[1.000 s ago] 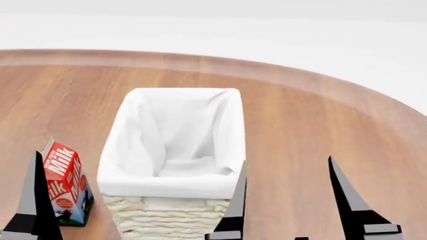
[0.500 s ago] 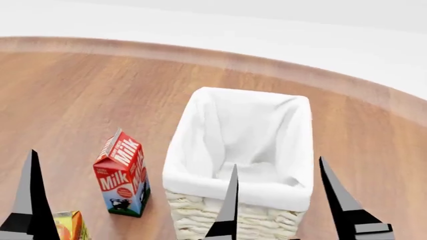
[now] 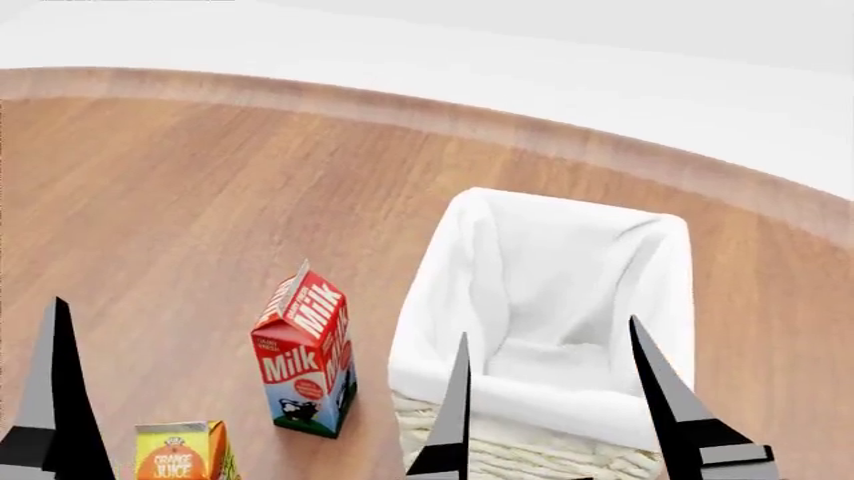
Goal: Pick up the alphabet soup and the tomato sauce, and put them in the basket.
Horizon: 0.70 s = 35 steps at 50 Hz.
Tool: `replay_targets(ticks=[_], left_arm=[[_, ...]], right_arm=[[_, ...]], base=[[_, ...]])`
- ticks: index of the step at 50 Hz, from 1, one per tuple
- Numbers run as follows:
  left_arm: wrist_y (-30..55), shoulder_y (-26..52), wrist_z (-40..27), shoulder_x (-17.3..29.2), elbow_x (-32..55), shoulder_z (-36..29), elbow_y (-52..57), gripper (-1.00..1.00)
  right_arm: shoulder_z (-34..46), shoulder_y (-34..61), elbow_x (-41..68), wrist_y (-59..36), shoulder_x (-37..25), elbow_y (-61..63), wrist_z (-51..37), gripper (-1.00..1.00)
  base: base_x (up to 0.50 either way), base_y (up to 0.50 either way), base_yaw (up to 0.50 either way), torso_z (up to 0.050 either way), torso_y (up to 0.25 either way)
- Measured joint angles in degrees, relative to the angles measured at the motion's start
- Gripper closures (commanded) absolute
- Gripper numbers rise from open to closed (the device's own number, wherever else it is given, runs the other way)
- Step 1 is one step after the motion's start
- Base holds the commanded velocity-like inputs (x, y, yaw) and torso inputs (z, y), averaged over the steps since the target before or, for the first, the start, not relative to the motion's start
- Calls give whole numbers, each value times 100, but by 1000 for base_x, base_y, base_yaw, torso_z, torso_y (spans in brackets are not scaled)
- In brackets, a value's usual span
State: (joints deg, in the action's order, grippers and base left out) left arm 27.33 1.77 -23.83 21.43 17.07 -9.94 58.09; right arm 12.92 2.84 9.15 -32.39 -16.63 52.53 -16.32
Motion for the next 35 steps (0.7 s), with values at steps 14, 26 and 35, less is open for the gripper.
replay_targets(ticks=[14,26,35], left_arm=[[-73,3,-57,74,69,-38,-27,-100],[-86,15,-125,132,109,-74,-24,-100],[-98,21,-170,177,167,-95,-18,-100]], right_arm=[[30,23,36,-24,-28,-2,-31,-100],[65,46,42,-77,-70,46,-65,-100],[108,63,28,-84,-108,50,-83,-100]], base=[[0,0,0,49,0],[0,0,0,49,0],[0,0,0,49,-5]])
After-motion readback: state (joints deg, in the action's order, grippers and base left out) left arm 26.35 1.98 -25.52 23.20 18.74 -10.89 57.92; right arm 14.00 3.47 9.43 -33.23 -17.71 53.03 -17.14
